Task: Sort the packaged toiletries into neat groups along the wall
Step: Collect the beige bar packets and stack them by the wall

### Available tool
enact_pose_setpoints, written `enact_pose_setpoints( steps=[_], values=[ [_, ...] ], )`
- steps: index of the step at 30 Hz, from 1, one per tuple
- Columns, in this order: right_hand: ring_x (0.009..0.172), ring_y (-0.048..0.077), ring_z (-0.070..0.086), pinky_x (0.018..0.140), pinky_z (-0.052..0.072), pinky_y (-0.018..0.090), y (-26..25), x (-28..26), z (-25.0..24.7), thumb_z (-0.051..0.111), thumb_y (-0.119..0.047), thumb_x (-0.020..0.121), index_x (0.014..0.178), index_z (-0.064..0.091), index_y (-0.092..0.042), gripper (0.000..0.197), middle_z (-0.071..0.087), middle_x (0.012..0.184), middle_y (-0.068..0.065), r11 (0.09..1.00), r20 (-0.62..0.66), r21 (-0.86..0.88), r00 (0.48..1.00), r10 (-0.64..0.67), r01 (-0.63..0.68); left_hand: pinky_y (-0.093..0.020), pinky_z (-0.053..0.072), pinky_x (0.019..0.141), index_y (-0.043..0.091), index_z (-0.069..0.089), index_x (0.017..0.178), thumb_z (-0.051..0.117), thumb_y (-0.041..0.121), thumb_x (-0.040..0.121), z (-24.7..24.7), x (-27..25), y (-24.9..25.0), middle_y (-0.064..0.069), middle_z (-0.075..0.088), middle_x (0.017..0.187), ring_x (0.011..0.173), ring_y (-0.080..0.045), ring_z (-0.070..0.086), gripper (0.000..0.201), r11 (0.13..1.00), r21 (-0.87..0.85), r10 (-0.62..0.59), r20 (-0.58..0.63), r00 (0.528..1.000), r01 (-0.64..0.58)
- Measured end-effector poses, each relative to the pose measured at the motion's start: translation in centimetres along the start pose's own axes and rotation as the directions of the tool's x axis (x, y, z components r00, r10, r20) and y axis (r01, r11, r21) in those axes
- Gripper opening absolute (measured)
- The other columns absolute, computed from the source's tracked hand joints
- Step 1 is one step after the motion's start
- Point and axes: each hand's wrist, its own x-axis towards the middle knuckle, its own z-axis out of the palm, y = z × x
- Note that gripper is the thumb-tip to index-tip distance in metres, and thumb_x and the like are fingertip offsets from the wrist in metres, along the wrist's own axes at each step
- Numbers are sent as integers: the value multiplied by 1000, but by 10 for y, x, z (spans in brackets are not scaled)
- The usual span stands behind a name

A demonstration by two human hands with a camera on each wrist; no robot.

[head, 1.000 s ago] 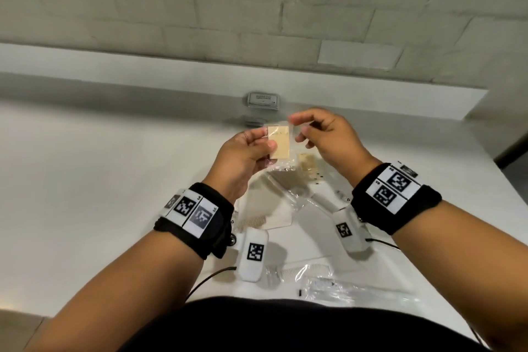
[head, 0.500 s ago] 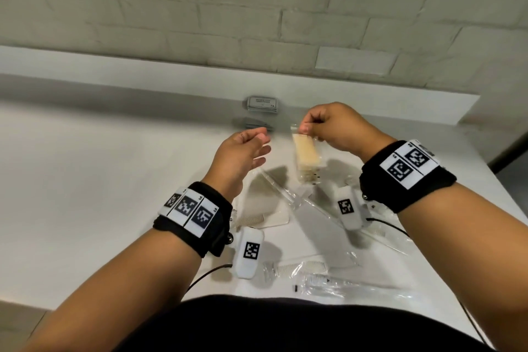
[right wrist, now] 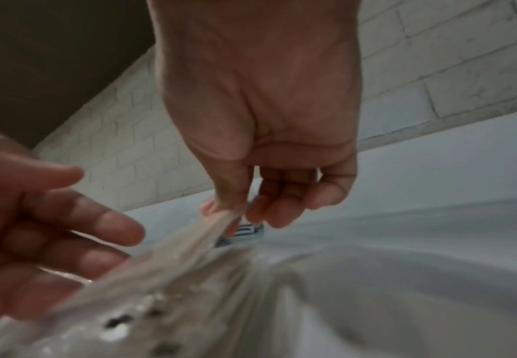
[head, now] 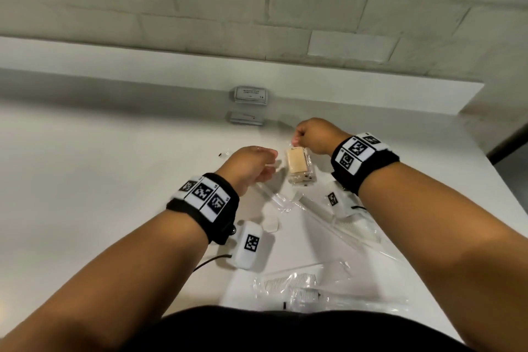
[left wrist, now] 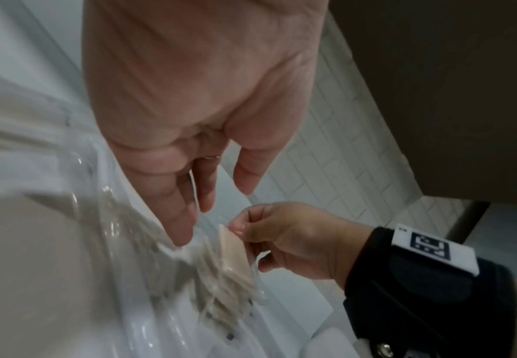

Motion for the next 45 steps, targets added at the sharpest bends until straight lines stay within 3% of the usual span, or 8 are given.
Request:
enact_pose_setpoints(
  steps=[5,10,14,18,22,28,36,45],
  values=[
    [103,29,60,80,44,30,7,3,7,61,-42,88,118,58,-4,49,63,115,13,969,-85,113,969,230,-220,-36,57,80,3,55,99,52,10,95,21,24,6,-13,60,94,75,-24,64,8,997,49,-67,-2,998,67],
    [72,20,53,61,34,28,12,-30,17,70,-44,80,88,63,-19,27,61,80,3,728,307,492,878,368,-477,-46,58,81,9,49,83,51,6,93,31,35,3,-17,62,85,81,-35,67,10,996,1,-87,-26,996,87],
    [61,15,48,59,32,26,4,-26,29,72,-26,79,77,57,-19,17,56,71,0,632,324,582,858,398,-512,-35,58,69,10,51,84,48,1,88,35,35,0,-17,61,96,75,-27,66,10,995,42,-86,-27,996,87],
    [68,26,62,61,42,25,-3,-24,30,69,-10,70,78,63,-7,11,61,70,9,804,185,480,937,297,-350,-42,57,79,22,32,132,44,-8,86,29,33,-6,-18,55,123,99,-33,64,56,991,-101,-88,-18,996,86],
    [77,19,56,61,39,23,-6,-24,20,72,-13,71,98,60,-18,30,61,93,2,989,-76,112,991,109,-100,-32,52,83,21,20,145,58,-8,82,18,35,-7,-9,48,133,107,-24,57,79,982,154,123,-67,990,-112],
    [102,23,61,84,51,32,-2,-20,37,78,-21,68,119,59,-25,55,62,116,3,995,-90,87,994,59,-51,-28,47,93,23,18,147,77,-3,70,22,41,-15,-5,51,127,108,-20,59,100,902,370,227,35,973,-224],
    [126,30,48,98,43,33,4,-33,34,61,-5,82,153,2,-19,93,38,143,17,949,85,170,963,255,-267,-23,46,84,25,22,144,64,-5,77,29,47,-25,-11,58,120,99,-19,61,84,863,427,291,14,957,-268],
    [129,29,42,109,36,40,-7,-49,66,45,-5,86,144,30,-21,62,37,142,10,875,-57,456,976,211,-163,-23,36,97,27,23,147,53,1,84,42,32,-30,-2,30,128,104,-20,54,74,818,499,329,2,944,-286]
  ],
)
